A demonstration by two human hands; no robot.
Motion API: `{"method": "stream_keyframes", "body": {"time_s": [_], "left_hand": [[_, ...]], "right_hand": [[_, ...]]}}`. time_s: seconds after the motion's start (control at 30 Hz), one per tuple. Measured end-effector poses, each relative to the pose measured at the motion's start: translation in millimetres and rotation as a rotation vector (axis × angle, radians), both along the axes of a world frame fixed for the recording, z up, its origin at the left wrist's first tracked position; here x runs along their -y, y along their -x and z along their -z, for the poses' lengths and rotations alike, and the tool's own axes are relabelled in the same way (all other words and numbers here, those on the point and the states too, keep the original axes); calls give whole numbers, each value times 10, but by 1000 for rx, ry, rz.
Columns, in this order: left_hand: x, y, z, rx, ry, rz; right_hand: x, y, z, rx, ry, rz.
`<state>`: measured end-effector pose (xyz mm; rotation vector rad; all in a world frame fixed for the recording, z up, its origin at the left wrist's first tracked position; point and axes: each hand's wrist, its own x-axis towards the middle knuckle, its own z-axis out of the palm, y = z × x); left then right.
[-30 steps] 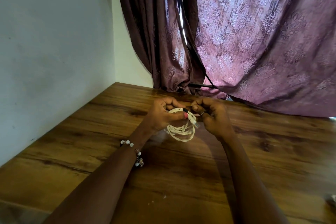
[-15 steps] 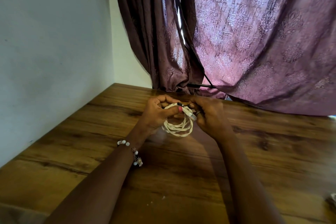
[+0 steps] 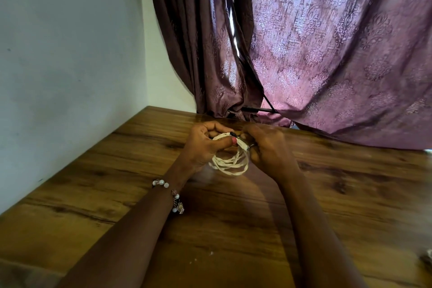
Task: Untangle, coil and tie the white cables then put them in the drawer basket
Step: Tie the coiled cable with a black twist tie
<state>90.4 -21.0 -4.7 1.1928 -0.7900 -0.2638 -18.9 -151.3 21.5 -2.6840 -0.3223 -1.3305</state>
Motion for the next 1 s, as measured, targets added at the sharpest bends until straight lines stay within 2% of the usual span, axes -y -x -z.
{"method": "stream_keyframes", "body": {"time_s": [0.23, 1.0], "left_hand": [[21, -2, 12, -36, -2, -31], [12, -23, 36, -32, -13, -25]], "right_hand": [[61, -4, 7, -15, -68, 9], [47, 25, -47, -133, 85, 52]]}}
